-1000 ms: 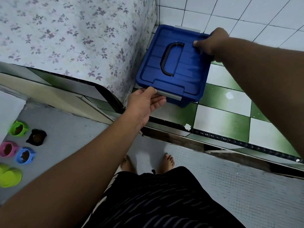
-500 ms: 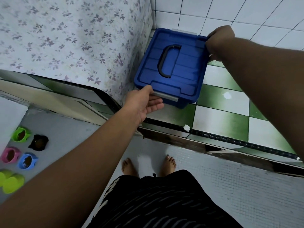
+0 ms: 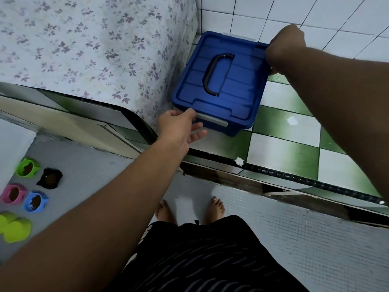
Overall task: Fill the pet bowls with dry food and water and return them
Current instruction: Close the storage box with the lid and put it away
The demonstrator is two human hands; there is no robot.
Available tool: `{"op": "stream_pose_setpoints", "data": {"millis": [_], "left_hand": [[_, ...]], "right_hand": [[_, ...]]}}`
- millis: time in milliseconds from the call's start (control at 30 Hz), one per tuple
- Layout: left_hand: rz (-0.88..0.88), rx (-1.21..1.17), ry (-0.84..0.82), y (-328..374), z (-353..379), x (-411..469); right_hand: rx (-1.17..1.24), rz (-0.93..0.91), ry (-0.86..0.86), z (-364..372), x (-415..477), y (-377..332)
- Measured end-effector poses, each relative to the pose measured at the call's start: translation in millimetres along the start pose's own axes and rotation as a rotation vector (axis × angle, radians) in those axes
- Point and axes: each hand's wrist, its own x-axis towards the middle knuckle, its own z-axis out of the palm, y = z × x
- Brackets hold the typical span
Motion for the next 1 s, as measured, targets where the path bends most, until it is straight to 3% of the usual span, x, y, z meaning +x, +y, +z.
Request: {"op": "stream_pose_setpoints", "data": {"millis": [367, 533, 667, 800, 1000], "left_hand": [[-0.077, -0.133, -0.019, 2, 7, 2], [-0.068, -0.17, -0.061, -1, 1, 2], [-0.014, -0.145, 0.029, -2, 1, 2], [0.089, -0.087, 0.079, -7, 5, -2], [0.136, -0.133, 0.042, -13, 5, -6]], "right_hand": [[0.098, 0.078, -0.024, -4, -9, -8], [0.05, -0.041, 0.071, 0, -5, 0], [0.013, -0.078, 0.059, 1, -2, 4], [0.155, -0.049, 0.048, 0, 0, 3], [0.153, -0.024, -0.035, -4, -4, 1]]}}
